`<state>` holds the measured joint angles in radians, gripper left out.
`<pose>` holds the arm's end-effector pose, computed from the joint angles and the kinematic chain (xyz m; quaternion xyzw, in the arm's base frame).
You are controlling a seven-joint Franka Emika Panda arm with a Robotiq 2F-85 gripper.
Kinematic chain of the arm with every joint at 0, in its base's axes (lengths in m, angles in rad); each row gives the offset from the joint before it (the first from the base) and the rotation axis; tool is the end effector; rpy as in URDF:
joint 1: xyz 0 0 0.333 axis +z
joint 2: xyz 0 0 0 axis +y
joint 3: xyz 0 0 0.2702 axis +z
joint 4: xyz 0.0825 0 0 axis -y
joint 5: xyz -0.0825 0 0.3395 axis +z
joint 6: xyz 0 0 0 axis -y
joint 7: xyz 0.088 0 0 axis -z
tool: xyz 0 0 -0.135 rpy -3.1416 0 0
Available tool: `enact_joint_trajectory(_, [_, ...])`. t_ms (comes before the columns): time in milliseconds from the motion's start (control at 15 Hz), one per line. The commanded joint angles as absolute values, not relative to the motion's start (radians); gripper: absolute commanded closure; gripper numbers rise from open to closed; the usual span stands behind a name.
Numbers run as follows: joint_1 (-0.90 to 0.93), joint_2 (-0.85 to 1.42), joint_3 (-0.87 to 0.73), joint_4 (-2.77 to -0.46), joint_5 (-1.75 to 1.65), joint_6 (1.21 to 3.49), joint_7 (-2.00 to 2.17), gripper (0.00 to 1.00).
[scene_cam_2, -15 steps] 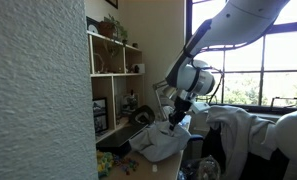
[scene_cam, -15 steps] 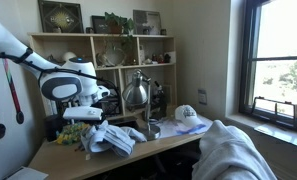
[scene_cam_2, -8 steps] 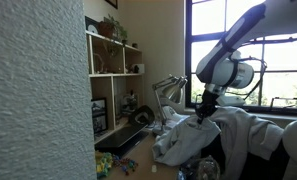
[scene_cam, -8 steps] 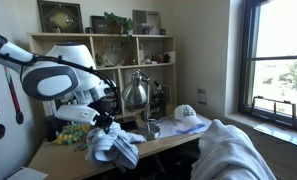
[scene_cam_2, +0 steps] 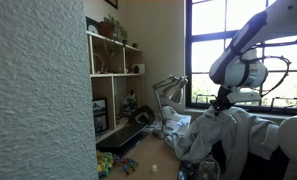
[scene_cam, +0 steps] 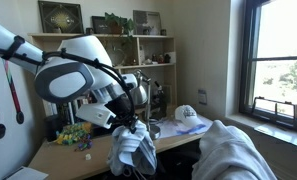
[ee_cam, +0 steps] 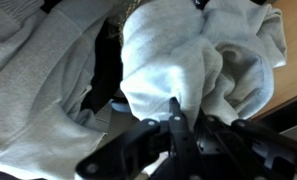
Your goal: Remove the grey piece of clothing from the table
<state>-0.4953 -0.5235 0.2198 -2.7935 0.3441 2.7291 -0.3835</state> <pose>0.3680 -0.1211 0.3664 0.9689 -0.0871 0.2297 0.0300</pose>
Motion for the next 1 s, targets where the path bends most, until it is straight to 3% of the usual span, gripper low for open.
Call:
enact_joint_trajectory(0, [-0.468, -0.461, 0.108, -2.77, 0.093, 2.782, -0.145, 0.93])
enact_joint_trajectory(600, [-0.481, -0.374, -0.006, -2.692, -0.182, 2.719, 0.149, 0.93])
enact_joint_trajectory(933, [-0.49, -0.377, -0.04, -2.677, -0.249, 2.572, 0.252, 0.93])
